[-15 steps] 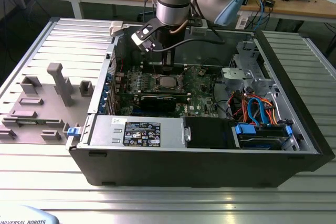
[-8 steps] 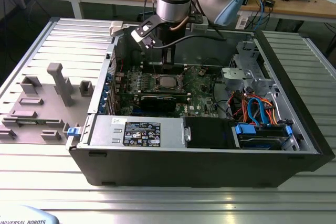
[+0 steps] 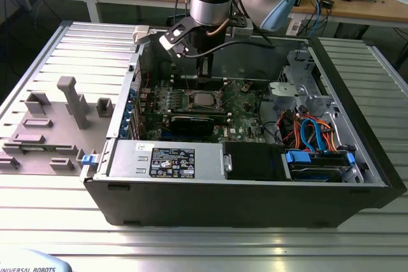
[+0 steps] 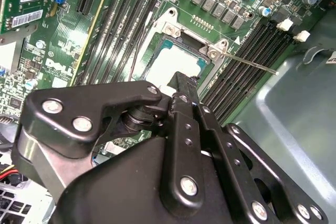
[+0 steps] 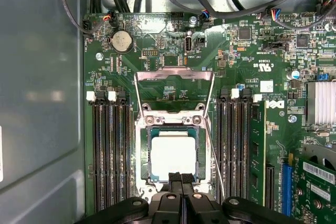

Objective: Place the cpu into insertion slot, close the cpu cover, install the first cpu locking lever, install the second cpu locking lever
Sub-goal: 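Close the cpu cover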

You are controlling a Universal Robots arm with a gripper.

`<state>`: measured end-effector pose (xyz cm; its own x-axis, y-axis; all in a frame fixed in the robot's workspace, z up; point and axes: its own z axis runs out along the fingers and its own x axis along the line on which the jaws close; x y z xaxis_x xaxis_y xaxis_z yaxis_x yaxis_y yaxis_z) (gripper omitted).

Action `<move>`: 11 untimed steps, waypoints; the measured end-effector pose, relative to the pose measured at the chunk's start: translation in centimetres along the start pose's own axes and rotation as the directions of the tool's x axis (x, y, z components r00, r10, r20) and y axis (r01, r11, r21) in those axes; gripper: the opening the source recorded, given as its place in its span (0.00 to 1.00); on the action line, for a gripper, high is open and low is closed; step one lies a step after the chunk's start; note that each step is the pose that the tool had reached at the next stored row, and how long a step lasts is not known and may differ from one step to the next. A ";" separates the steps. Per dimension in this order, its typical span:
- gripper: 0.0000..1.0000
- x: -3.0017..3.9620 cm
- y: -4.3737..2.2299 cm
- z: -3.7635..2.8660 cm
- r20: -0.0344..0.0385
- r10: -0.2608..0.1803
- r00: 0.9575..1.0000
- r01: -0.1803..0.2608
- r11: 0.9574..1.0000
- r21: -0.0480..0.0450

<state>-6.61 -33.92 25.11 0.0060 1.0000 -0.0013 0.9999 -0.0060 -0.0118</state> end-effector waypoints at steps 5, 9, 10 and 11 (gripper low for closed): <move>0.11 0.00 0.43 -0.01 0.000 0.000 1.000 0.000 1.000 0.000; 0.11 0.00 0.43 -0.39 0.002 0.000 1.000 0.000 1.000 0.000; 0.11 0.01 0.43 -0.64 0.003 0.000 1.000 0.000 1.000 0.000; 0.11 0.01 0.43 -0.82 0.003 0.000 1.000 0.000 1.000 0.000</move>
<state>-6.17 -33.92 25.92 0.0060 1.0000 -0.0042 0.9999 -0.0060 -0.0119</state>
